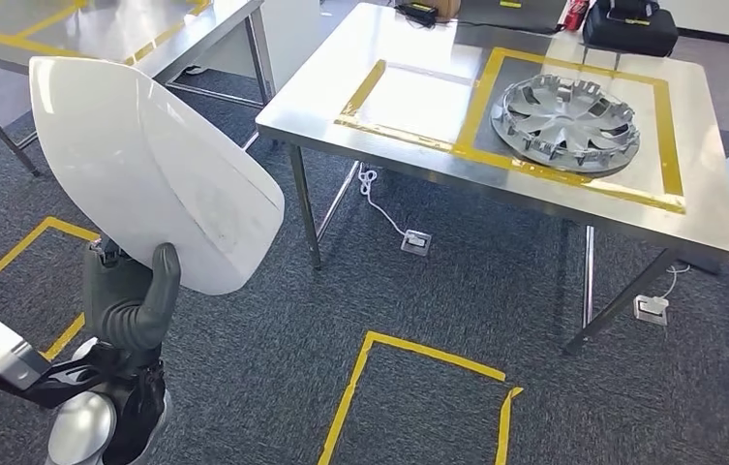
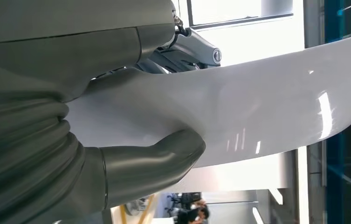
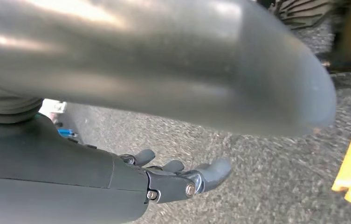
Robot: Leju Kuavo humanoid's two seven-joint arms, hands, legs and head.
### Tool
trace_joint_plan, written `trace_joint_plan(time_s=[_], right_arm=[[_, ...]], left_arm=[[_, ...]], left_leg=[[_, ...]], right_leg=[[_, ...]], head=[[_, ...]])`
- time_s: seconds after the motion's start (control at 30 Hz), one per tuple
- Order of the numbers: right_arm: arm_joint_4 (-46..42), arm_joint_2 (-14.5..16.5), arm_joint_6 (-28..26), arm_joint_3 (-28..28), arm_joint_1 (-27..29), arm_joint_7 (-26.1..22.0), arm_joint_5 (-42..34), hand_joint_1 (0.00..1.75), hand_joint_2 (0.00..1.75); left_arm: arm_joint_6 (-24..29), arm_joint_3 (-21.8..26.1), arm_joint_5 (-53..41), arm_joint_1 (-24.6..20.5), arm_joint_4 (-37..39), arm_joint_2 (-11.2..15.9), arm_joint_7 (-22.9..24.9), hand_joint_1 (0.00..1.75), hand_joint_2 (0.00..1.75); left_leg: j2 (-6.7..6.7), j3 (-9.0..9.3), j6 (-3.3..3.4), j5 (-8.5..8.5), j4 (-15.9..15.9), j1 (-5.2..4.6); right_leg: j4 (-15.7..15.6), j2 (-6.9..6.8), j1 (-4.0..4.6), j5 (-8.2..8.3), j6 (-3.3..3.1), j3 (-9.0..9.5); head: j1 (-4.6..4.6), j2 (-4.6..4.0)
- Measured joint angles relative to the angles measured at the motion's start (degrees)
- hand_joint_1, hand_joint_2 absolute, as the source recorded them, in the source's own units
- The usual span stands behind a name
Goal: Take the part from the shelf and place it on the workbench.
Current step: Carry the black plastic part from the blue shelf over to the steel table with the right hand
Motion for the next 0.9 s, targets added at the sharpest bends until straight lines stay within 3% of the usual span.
trace_joint_plan(time_s=[0.03,0.1,0.13,0.17,0.2,0.23,0.27,0.33,0.37,0.4,0.5,0.53,0.6,0.63,0.7,0.73,0.8,0.83,0.87,0.9], right_arm=[[0.0,0.0,0.0,0.0,0.0,0.0,0.1,0.00,0.00],[0.0,0.0,0.0,0.0,-0.4,0.1,0.2,0.00,0.00],[0.0,-0.1,0.0,0.0,-0.6,0.1,0.3,0.00,0.00],[0.0,-0.1,-0.1,0.0,-0.8,0.1,0.4,0.00,0.00],[0.0,-0.1,-0.2,0.0,-1.0,0.2,0.5,0.00,0.00],[0.0,-0.1,-0.3,0.0,-1.1,0.2,0.5,0.00,0.00],[0.0,-0.1,-0.4,0.0,-1.2,0.3,0.5,0.00,0.00],[0.0,0.0,-0.5,0.0,-1.1,0.4,0.2,0.00,0.00],[0.0,0.1,-0.6,0.0,-1.0,0.4,0.0,0.00,0.00],[0.1,0.1,-0.6,0.0,-0.9,0.4,-0.2,0.00,0.00],[0.2,0.3,-0.6,0.0,-0.7,0.5,-0.3,0.00,0.00],[0.2,0.3,-0.6,-0.1,-0.8,0.5,-0.3,0.00,0.00],[0.2,0.4,-0.6,-0.1,-1.0,0.5,-0.3,0.00,0.00],[0.2,0.4,-0.6,-0.1,-1.0,0.5,-0.3,0.00,0.00],[0.2,0.4,-0.6,-0.1,-1.1,0.5,-0.3,0.00,0.00],[0.2,0.4,-0.6,-0.1,-1.1,0.5,-0.3,0.00,0.00],[0.2,0.5,-0.6,-0.1,-0.9,0.5,-0.3,0.00,0.00],[0.2,0.5,-0.6,-0.1,-0.7,0.5,-0.3,0.00,0.00],[0.2,0.5,-0.6,-0.1,-0.6,0.5,-0.3,0.00,0.00],[0.2,0.5,-0.6,-0.1,-0.5,0.5,-0.3,0.00,0.00]], left_arm=[[0.0,0.0,0.0,0.1,-0.1,0.0,0.0,1.75,1.75],[0.0,0.2,0.1,-0.2,-0.5,0.1,0.0,1.75,1.75],[0.1,0.2,0.2,-0.4,-0.7,0.1,0.0,1.75,1.75],[0.1,0.3,0.3,-0.6,-0.8,0.1,0.0,1.75,1.75],[0.1,0.3,0.3,-0.7,-0.8,0.1,0.2,1.75,1.75],[0.0,0.3,0.4,-0.7,-0.8,0.1,0.3,1.75,1.75],[-0.1,0.3,0.4,-0.7,-0.7,0.1,0.4,1.75,1.75],[-0.3,0.3,0.4,-0.7,-0.7,0.1,0.6,1.75,1.75],[-0.4,0.3,0.4,-0.7,-0.6,0.1,0.6,1.75,1.75],[-0.6,0.2,0.3,-0.7,-0.6,0.1,0.7,1.75,1.75],[-1.0,0.1,0.3,-0.7,-0.1,0.1,0.7,1.75,1.75],[-1.1,0.1,0.3,-0.8,-0.1,0.1,0.8,1.75,1.75],[-1.0,0.0,0.3,-1.2,-0.1,0.1,0.8,1.75,1.75],[-1.0,0.0,0.3,-1.4,-0.1,0.0,0.8,1.75,1.75],[-1.0,0.0,0.3,-1.6,0.0,0.0,0.7,1.75,1.75],[-1.0,0.1,0.3,-1.6,0.2,0.0,0.7,1.75,1.75],[-1.0,0.1,0.3,-1.6,0.4,0.0,0.7,1.75,1.75],[-1.0,0.1,0.3,-1.6,0.5,0.0,0.8,1.75,1.75],[-1.0,0.1,0.3,-1.6,0.5,0.0,0.8,1.75,1.75],[-1.0,0.1,0.3,-1.6,0.5,0.0,0.8,1.75,1.75]], left_leg=[[-0.10,1.01,-0.46,-0.49,0.0,0.07],[-0.08,1.34,-1.21,0.78,2.3,0.39],[0.11,0.02,-1.45,2.46,5.7,0.44],[0.33,-2.55,-1.62,3.73,10.1,0.48],[0.59,-5.69,-1.79,3.91,14.2,0.51],[0.77,-8.92,-1.97,2.71,17.5,0.49],[0.85,-11.87,-2.12,0.14,19.2,0.50],[0.93,-16.34,-2.08,-5.28,18.9,0.49],[0.96,-17.94,-1.95,-5.92,17.2,0.46],[1.02,-19.18,-1.82,-3.92,14.6,0.42],[1.63,-20.78,-1.31,12.25,5.8,0.04],[1.70,-20.63,-1.03,15.26,4.2,-0.09],[1.53,-19.11,-0.22,14.83,3.3,-0.17],[1.37,-17.88,0.22,14.20,2.6,-0.14],[1.23,-14.60,0.90,12.64,1.2,-0.14],[1.19,-12.76,1.08,11.66,0.4,-0.22],[0.95,-8.61,1.18,9.53,-1.3,-0.35],[0.75,-6.39,1.16,8.41,-2.0,-0.40],[0.56,-3.96,1.10,7.14,-2.7,-0.46],[0.41,-1.49,1.03,5.79,-3.2,-0.53]], right_leg=[[-0.8,-0.04,0.27,0.91,-0.38,0.51],[-0.9,0.09,0.60,-0.72,-1.37,2.47],[-1.1,0.12,0.52,-1.59,-1.91,3.72],[-1.3,0.15,0.45,-2.57,-2.38,5.14],[-1.5,0.17,0.35,-3.67,-2.71,6.55],[-1.5,0.19,0.30,-4.84,-2.91,7.92],[-1.6,0.32,0.27,-6.02,-3.00,9.28],[-1.6,0.61,0.21,-8.47,-2.97,12.23],[-1.6,0.77,0.14,-9.74,-2.85,13.81],[-1.7,0.88,0.04,-11.05,-2.69,15.39],[-2.3,1.23,-0.05,-14.61,-1.88,18.68],[-2.8,1.29,0.03,-15.15,-1.48,19.68],[-2.4,1.28,0.02,-14.10,-0.72,20.62],[-0.2,1.20,0.04,-12.46,-0.50,19.91],[7.3,1.06,0.03,-10.56,-0.54,15.12],[10.8,1.00,0.10,-11.29,-0.63,12.09],[13.9,0.97,0.24,-16.22,-0.54,6.67],[13.3,0.96,0.26,-18.67,-0.51,4.70],[11.5,0.96,0.25,-19.97,-0.53,3.12],[8.9,0.96,0.21,-19.17,-0.62,1.89]], head=[[-0.06,0.00],[-0.10,0.00],[-0.13,0.00],[-0.21,0.00],[-0.36,0.00],[-0.49,0.00],[-0.57,0.00],[-0.61,0.00],[-0.63,0.00],[-0.63,0.00],[-0.88,0.00],[-0.95,0.00],[-0.87,0.00],[-0.83,-0.01],[-0.66,-0.01],[-0.55,-0.01],[-0.49,0.00],[-0.43,0.00],[-0.36,0.00],[-0.29,0.00]])
